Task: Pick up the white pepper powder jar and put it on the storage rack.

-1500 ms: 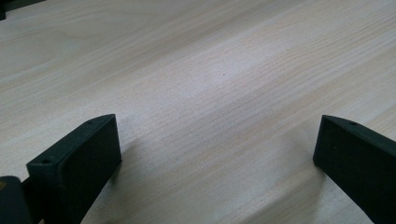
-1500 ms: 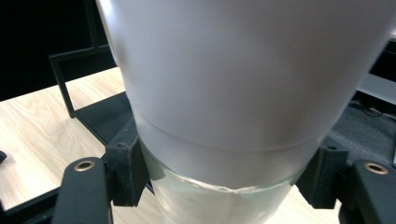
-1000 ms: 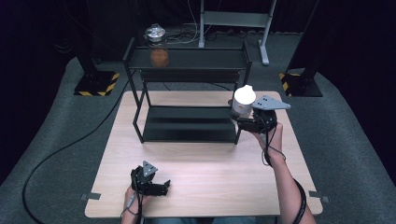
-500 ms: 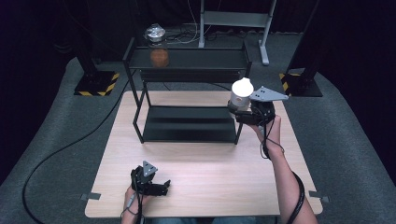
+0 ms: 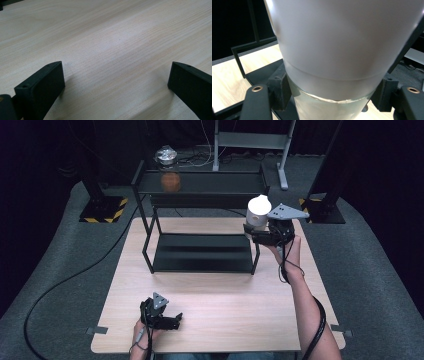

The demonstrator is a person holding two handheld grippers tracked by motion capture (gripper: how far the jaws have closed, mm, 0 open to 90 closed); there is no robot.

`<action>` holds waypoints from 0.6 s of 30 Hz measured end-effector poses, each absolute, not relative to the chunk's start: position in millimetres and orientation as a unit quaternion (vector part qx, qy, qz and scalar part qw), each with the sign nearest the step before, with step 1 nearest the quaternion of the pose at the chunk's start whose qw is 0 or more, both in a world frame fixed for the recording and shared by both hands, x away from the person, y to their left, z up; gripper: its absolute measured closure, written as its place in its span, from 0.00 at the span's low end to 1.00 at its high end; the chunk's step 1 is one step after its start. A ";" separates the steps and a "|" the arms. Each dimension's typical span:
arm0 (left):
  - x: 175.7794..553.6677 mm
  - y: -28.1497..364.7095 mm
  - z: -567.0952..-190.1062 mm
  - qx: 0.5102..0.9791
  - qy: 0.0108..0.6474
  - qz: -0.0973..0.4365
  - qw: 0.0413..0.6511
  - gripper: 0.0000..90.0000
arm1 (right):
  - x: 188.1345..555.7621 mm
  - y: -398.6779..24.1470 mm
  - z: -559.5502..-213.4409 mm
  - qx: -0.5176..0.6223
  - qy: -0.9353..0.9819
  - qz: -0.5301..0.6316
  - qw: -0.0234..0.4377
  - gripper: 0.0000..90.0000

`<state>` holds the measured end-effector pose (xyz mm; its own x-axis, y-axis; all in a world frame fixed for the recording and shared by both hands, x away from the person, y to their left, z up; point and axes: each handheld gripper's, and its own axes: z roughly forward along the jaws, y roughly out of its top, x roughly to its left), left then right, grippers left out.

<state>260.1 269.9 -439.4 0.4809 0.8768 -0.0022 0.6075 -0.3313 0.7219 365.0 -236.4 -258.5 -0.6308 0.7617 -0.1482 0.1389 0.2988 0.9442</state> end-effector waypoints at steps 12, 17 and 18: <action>260.2 270.0 -439.3 0.791 0.469 0.199 0.338 0.00 | 374.0 -232.6 -243.4 0.296 0.745 0.513 0.308 0.33; 260.2 270.0 -439.4 0.791 0.469 0.199 0.338 0.00 | 376.8 -230.8 -237.0 0.294 0.745 0.513 0.309 0.33; 260.2 270.0 -439.3 0.791 0.469 0.199 0.338 0.00 | 377.4 -230.6 -235.6 0.294 0.745 0.513 0.309 0.33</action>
